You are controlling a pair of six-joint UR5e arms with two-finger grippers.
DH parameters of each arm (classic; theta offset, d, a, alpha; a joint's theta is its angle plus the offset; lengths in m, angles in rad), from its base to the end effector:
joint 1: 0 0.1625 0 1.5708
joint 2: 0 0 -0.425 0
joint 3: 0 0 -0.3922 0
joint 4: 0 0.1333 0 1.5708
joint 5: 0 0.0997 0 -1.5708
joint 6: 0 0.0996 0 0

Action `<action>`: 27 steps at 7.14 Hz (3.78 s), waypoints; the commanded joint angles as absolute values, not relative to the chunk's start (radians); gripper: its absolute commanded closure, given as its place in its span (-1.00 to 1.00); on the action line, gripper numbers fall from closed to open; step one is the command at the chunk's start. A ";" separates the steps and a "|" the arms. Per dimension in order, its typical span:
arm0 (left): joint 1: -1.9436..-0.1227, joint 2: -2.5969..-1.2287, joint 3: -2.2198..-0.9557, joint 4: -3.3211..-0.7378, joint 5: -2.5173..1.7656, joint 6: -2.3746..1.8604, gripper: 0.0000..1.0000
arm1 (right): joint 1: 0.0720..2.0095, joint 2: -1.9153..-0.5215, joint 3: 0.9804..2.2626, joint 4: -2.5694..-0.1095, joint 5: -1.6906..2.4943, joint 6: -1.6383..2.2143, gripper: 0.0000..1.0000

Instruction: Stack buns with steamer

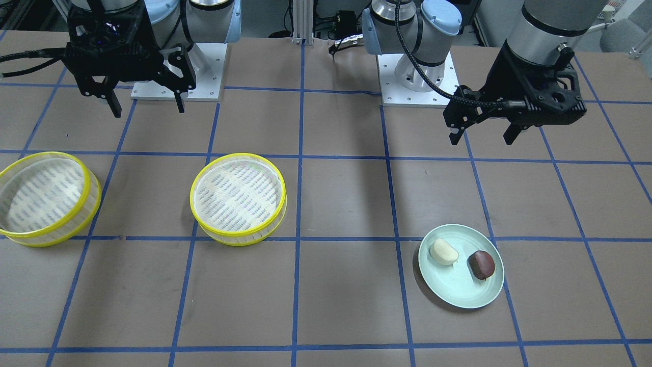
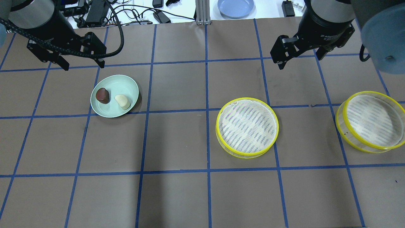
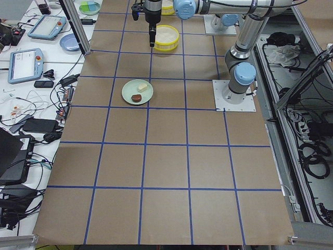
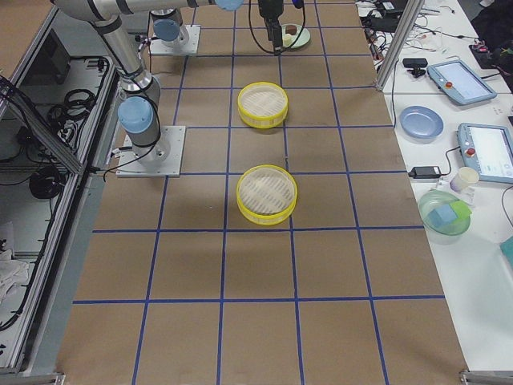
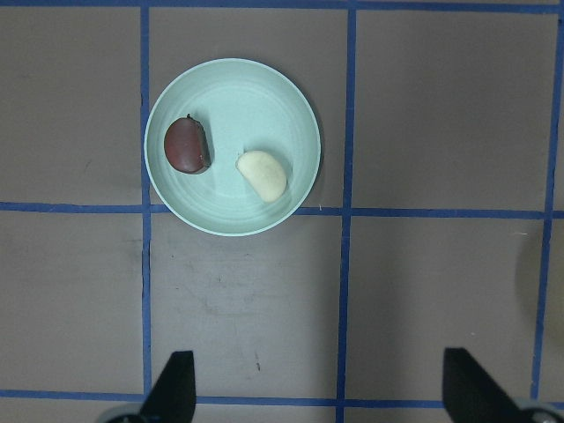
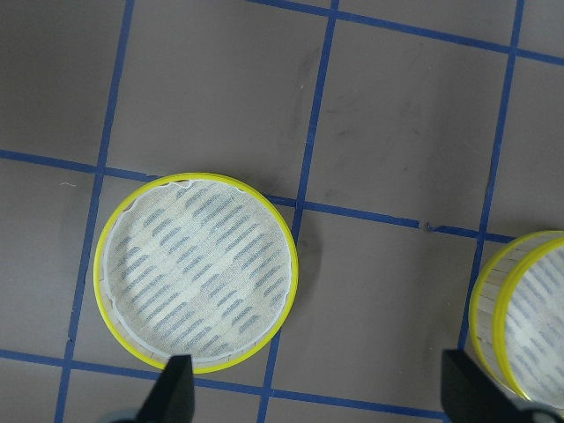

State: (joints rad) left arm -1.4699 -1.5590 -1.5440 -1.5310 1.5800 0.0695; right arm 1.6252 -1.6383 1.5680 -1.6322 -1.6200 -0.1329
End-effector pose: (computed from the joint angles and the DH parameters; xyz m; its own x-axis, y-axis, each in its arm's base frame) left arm -0.0819 -0.5049 0.5111 -0.9994 -0.0323 -0.0146 -0.0311 0.9965 -0.0775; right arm 0.1540 -0.4668 0.5286 -0.9817 -0.1786 0.0657 -0.1856 0.9748 -0.1237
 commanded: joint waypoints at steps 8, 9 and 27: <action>-1.465 -1.586 -1.583 -1.493 1.577 0.125 -1.00 | 1.612 -1.661 1.621 -1.620 -1.626 -0.245 -0.99; -1.465 -1.592 -1.620 -1.392 1.577 0.168 -1.00 | 1.526 -1.661 1.621 -1.612 -1.632 -0.402 -0.99; -1.333 -2.004 -1.662 -1.070 1.566 0.289 1.00 | 0.810 -1.243 1.816 -2.167 -1.556 -1.475 1.00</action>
State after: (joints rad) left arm -1.3293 -2.0287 -1.6940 -1.0215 1.5719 0.3055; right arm 0.8034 -1.1934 1.8178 -2.2362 -1.5591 -1.5290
